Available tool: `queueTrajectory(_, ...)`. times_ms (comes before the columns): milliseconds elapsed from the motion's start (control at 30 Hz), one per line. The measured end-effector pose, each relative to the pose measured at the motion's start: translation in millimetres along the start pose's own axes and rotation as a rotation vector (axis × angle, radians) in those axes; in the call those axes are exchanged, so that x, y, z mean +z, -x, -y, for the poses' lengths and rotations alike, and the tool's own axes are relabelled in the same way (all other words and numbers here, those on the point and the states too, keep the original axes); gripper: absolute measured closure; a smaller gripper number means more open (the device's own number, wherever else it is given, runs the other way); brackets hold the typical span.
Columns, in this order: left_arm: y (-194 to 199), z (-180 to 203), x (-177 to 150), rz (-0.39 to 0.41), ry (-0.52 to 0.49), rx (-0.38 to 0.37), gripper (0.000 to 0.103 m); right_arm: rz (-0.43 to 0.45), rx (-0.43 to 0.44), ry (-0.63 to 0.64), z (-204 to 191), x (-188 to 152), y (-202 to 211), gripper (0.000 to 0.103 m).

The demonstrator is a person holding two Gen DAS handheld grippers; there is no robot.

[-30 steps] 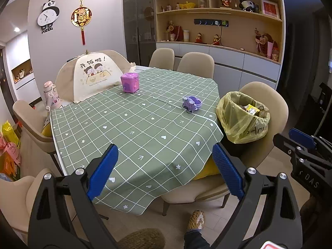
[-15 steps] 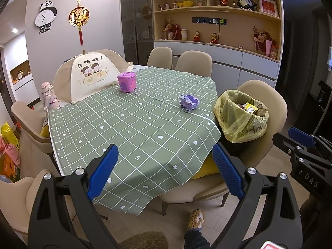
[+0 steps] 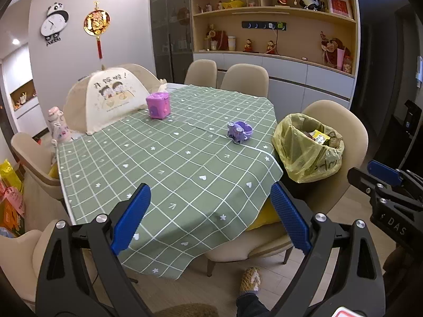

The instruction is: Collect trash

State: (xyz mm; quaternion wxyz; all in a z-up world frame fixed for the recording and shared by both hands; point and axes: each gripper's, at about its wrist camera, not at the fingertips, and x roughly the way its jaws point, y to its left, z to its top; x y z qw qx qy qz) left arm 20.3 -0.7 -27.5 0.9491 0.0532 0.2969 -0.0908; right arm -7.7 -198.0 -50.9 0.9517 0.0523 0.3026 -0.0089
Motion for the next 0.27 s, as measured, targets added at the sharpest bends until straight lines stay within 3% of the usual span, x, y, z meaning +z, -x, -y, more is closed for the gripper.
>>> queueTrajectory(167,-34.7,-13.4,12.4,-0.053,0.046,-0.013,0.015,-0.052,0.009,0.011,0.3,14.6,-31.4,0.055)
queueTrajectory(267,-93.6,-45.8,20.3,-0.131,0.135,-0.009,0.013,-0.098,0.036,0.054,-5.4,31.6,-68.3,0.055)
